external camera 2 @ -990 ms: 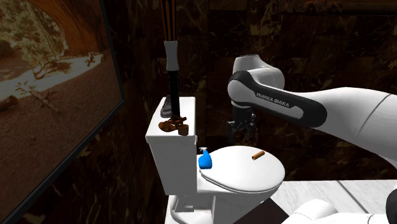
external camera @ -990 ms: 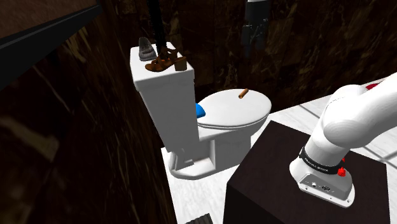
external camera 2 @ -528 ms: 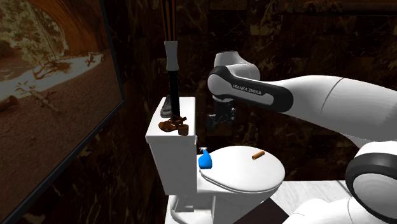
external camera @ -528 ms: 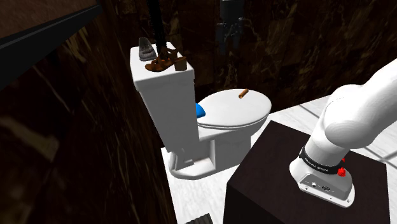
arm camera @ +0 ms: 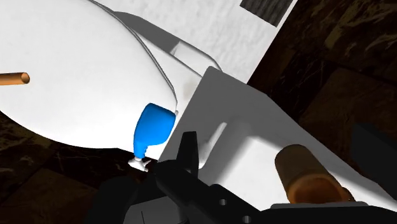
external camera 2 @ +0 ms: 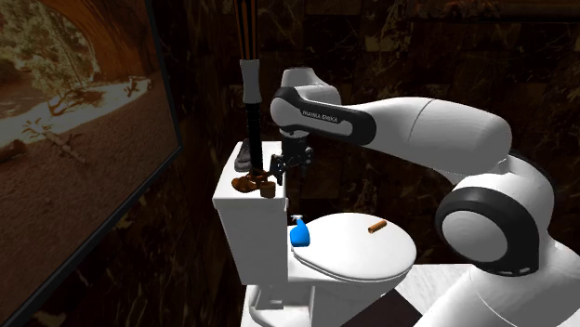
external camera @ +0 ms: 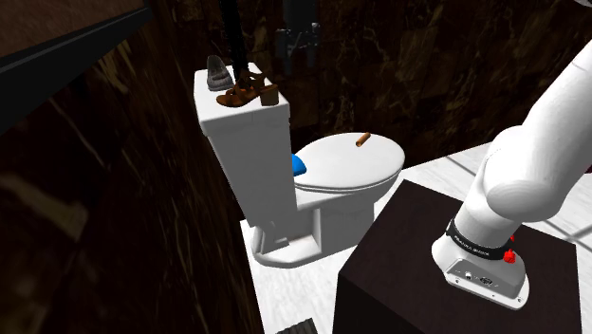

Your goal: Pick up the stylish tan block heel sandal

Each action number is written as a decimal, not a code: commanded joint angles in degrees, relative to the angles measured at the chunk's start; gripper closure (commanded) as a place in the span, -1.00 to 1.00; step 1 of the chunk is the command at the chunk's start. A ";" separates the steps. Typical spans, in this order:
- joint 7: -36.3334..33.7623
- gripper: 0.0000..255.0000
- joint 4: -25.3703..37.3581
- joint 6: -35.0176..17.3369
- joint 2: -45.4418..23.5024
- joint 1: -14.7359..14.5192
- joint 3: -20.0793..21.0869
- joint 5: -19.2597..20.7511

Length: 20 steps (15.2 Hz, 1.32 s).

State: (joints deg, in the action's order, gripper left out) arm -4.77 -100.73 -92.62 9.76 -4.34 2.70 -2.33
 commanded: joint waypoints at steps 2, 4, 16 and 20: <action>-0.94 -1.00 7.59 0.59 -5.98 -0.64 0.81 -0.28; -1.66 -1.00 13.12 1.24 -10.18 -1.14 1.37 -0.30; -3.64 -1.00 28.29 1.17 -23.32 -3.04 2.82 0.19; -3.49 -1.00 25.06 -1.22 -22.47 -2.97 2.81 0.10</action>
State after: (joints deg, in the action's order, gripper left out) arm -8.24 -75.31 -93.52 -12.79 -7.29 5.49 -2.23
